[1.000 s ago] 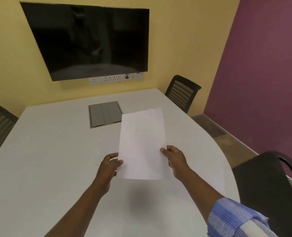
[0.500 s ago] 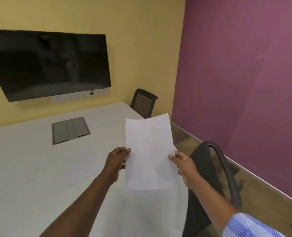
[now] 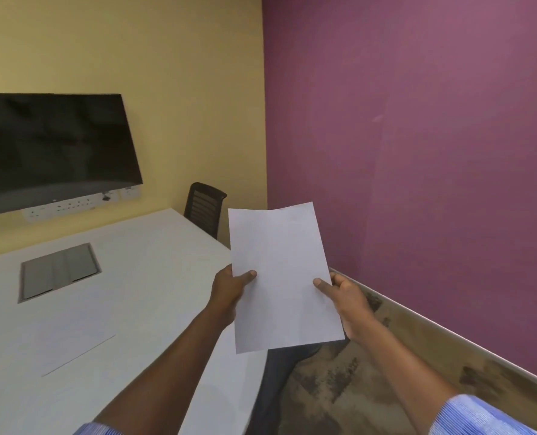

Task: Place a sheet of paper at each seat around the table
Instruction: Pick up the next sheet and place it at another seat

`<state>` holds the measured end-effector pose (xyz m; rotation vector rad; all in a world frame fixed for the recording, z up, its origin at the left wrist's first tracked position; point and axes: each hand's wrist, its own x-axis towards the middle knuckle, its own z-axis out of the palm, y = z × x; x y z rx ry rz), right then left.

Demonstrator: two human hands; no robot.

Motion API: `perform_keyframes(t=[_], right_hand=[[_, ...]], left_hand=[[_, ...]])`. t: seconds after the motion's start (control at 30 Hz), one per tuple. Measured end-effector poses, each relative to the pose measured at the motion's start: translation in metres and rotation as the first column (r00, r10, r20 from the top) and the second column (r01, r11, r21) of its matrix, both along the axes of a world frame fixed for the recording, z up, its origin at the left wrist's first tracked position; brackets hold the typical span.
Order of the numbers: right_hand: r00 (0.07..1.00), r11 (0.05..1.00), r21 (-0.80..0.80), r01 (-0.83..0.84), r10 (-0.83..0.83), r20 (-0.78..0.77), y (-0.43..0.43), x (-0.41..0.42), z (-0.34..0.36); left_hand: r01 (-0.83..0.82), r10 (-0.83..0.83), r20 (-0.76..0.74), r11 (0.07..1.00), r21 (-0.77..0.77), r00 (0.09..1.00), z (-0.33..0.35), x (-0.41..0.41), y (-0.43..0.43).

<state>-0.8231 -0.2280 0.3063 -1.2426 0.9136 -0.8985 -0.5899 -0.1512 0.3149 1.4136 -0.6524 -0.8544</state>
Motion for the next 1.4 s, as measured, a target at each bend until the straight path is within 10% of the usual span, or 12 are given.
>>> perform_keyframes(t=[0.6,1.4], right_hand=[[0.986,0.987,-0.017,0.16,-0.16,-0.044,-0.205,-0.092,0.034],[0.993,0.996,-0.029,-0.079,0.076,-0.087,-0.567,0.038,0.009]], left_hand=[[0.111,-0.112,-0.047,0.993,-0.039,0.993,0.033,-0.103,-0.223],[-0.161,0.165,-0.041,0.984,0.078,0.986,0.017,0.004,-0.535]])
